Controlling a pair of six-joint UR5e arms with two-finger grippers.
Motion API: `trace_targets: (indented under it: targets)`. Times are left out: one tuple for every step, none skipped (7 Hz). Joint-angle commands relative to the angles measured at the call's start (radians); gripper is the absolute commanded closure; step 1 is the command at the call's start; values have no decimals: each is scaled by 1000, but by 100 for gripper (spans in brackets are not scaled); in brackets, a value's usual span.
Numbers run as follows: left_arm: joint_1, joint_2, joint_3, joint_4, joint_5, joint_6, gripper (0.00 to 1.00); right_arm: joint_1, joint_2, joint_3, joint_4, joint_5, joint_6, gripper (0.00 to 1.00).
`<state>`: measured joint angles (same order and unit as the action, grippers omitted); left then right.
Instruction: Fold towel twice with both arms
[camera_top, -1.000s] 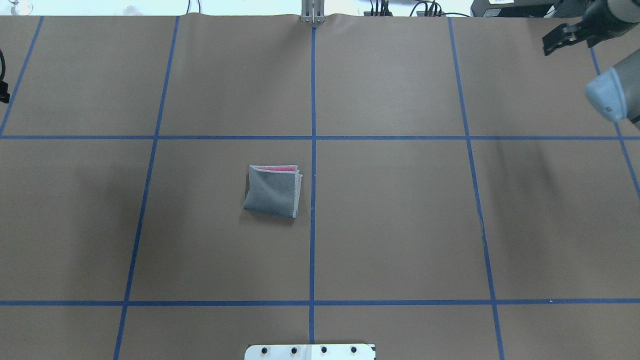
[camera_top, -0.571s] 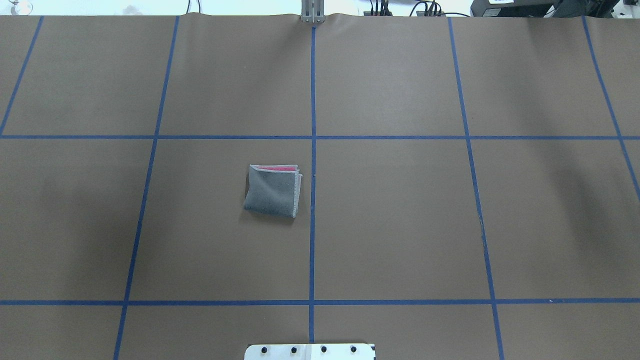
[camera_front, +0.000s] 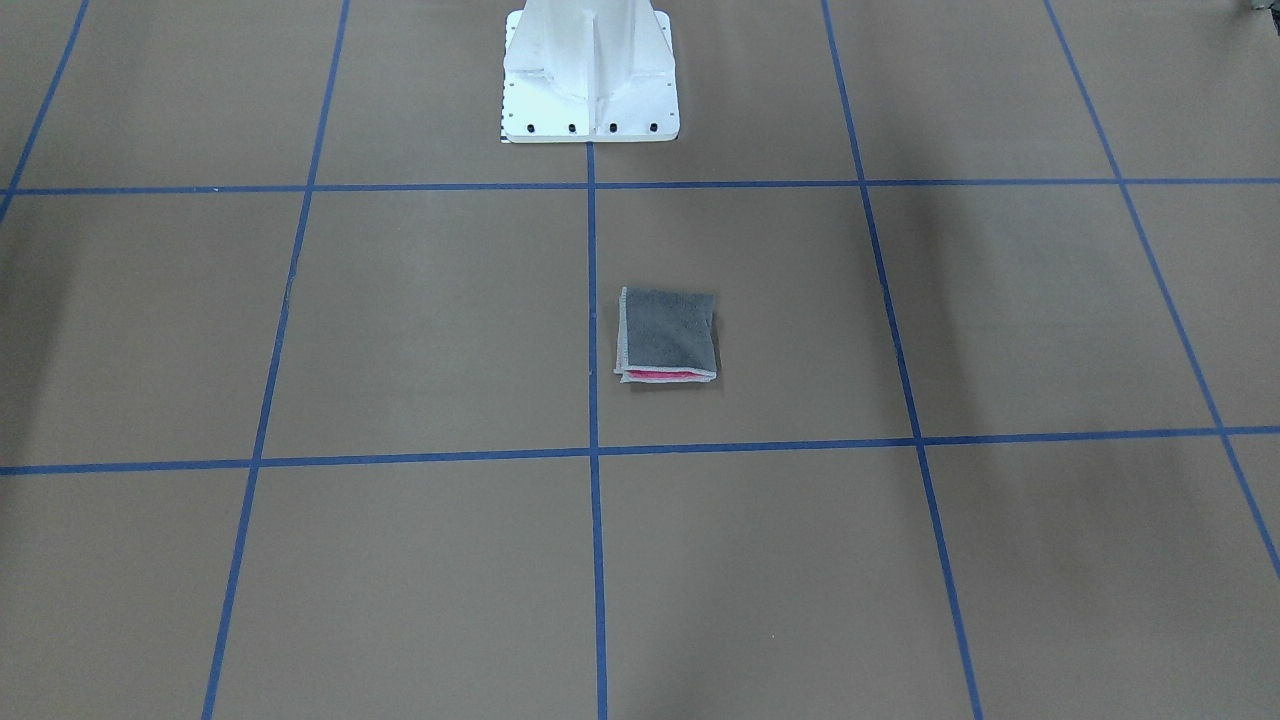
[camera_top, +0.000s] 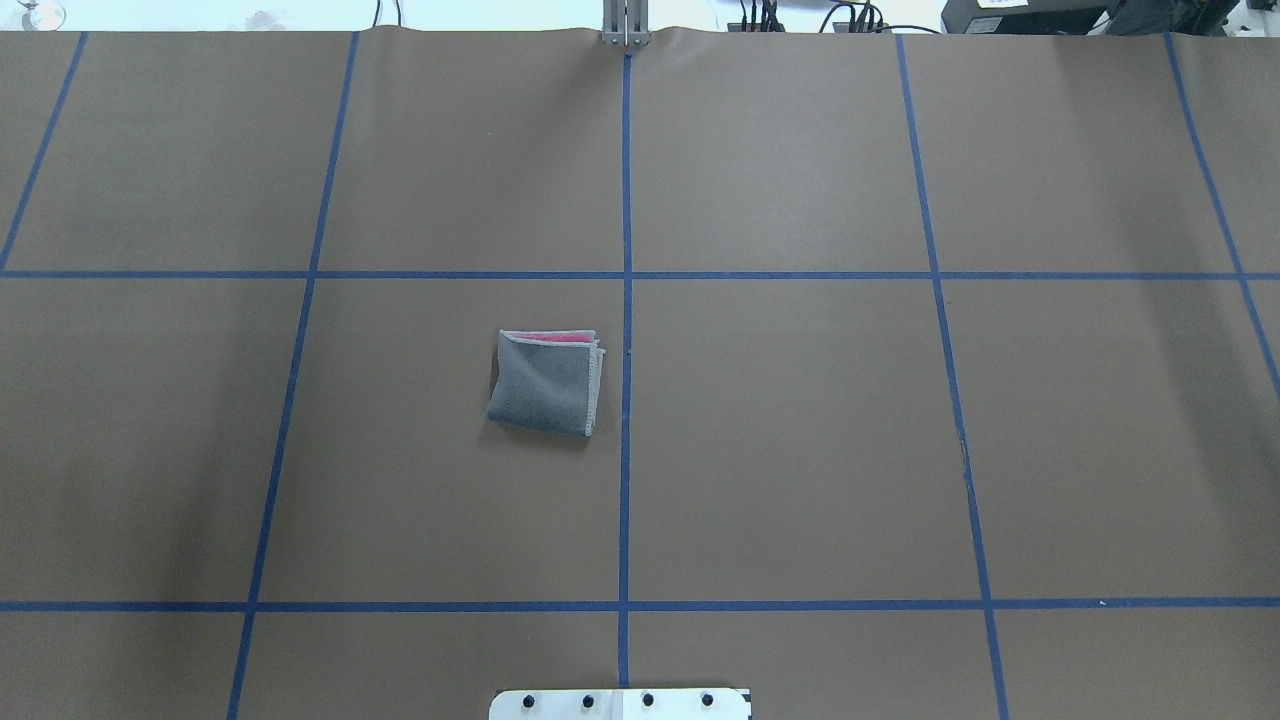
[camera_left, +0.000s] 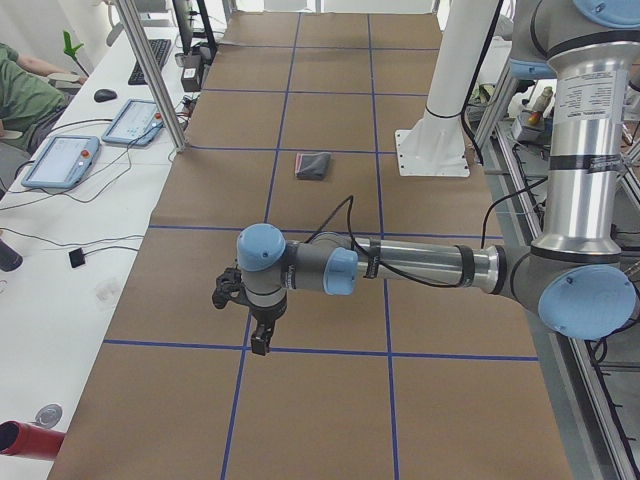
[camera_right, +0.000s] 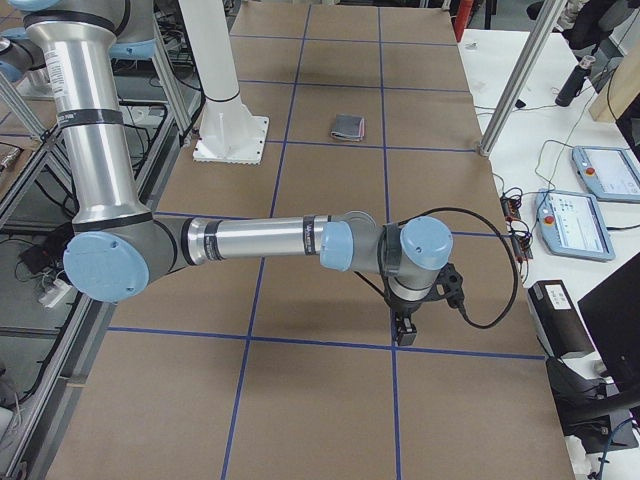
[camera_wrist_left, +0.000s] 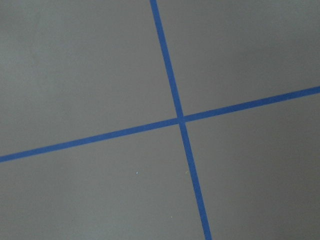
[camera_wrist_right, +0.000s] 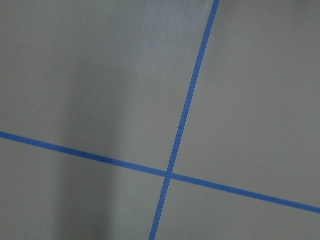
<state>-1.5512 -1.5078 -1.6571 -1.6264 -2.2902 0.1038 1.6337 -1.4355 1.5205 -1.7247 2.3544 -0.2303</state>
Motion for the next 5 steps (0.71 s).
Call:
trace_targets:
  targets:
    - [-4,84,-47,-3,-6,0,0,18,-81,30,4,2,-1,0]
    - [-4,96,-62,-1,-6,-7,0,18,-92,43,4,3,9,0]
    - [-3,103,-61,-3,-5,-10,0,24,-103,46,4,3,16,0]
    - [0,101,-64,-3,-5,-10,0,34,-121,67,4,2,16,0]
    - [3,89,-61,-3,-5,-12,0,34,-131,70,2,2,17,0]
